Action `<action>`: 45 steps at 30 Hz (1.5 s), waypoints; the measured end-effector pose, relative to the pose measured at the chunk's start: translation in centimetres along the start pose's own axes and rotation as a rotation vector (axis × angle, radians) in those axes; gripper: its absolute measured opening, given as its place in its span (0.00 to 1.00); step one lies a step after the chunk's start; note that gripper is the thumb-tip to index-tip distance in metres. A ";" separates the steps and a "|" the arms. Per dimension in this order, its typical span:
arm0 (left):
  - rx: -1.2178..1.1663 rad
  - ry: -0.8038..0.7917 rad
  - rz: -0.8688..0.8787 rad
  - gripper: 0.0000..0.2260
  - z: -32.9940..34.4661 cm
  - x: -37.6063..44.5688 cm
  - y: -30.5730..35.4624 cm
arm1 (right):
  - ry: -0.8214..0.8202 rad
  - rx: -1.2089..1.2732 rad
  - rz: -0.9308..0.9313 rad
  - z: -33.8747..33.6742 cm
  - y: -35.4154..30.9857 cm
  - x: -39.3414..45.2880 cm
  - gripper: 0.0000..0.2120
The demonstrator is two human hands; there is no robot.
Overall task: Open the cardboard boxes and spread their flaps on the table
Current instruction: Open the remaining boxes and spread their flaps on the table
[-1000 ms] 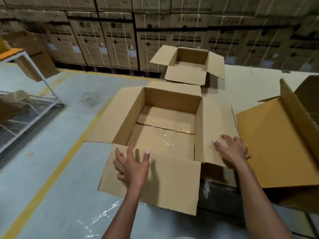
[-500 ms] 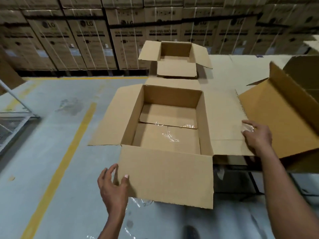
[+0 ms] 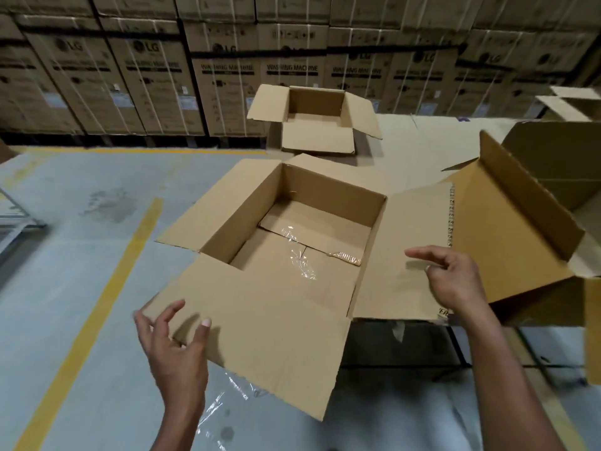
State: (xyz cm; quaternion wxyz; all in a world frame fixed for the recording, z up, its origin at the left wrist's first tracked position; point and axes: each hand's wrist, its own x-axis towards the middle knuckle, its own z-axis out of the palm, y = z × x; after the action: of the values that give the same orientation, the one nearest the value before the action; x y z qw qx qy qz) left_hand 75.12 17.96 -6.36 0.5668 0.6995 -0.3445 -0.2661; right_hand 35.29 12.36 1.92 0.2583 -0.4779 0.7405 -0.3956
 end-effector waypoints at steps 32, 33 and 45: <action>0.716 -0.451 0.193 0.29 -3.5 19.7 7.2 | -0.528 -0.092 -0.109 1.1 -0.8 7.7 0.09; 0.753 -0.436 0.210 0.30 -3.3 20.3 7.0 | -0.494 -0.080 -0.111 1.5 -0.1 9.4 0.09; 0.878 -0.319 0.370 0.26 -0.3 20.5 9.2 | -0.566 -0.379 -0.024 3.1 8.5 18.5 0.22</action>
State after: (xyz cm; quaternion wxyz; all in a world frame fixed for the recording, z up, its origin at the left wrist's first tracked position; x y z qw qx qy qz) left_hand 86.44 0.98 3.04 0.1968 0.7498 -0.6246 -0.0947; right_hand 25.74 -3.60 -6.97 0.3556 -0.6169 0.6941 -0.1058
